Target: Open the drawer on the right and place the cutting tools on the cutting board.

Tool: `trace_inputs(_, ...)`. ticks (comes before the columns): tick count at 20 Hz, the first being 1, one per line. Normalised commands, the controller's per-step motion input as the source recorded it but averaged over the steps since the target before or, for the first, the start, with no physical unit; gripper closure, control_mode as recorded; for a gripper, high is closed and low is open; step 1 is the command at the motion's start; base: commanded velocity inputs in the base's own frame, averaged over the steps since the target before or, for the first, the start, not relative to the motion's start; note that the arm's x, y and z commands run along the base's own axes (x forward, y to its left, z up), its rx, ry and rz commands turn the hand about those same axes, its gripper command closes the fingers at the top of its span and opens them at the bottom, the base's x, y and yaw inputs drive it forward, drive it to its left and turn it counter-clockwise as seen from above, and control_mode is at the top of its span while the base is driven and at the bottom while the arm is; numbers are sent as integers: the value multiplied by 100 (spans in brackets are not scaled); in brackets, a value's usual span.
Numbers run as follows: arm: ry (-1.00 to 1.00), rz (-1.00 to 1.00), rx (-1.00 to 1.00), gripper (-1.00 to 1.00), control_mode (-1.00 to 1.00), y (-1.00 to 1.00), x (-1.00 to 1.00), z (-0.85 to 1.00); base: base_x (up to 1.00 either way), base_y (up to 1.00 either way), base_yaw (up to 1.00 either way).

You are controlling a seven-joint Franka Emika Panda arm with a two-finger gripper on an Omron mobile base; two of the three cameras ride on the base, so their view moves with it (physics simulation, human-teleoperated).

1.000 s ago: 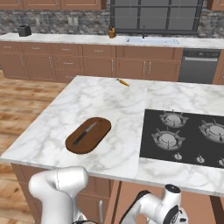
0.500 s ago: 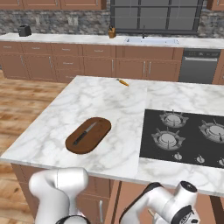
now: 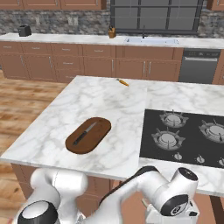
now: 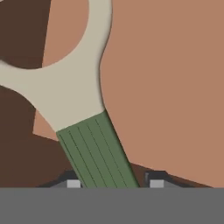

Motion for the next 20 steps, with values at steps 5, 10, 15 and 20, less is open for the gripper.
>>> trace_inputs(5,0,0,-7,100,-100,100,-5,100,0,0,0)
trace_inputs(10,0,0,-1,100,-100,99,26,81,0,0,0)
trace_inputs(15,1,-1,0,100,-100,92,62,62,0,0,0)
trace_inputs(20,8,-5,-1,100,-100,85,92,42,0,0,0)
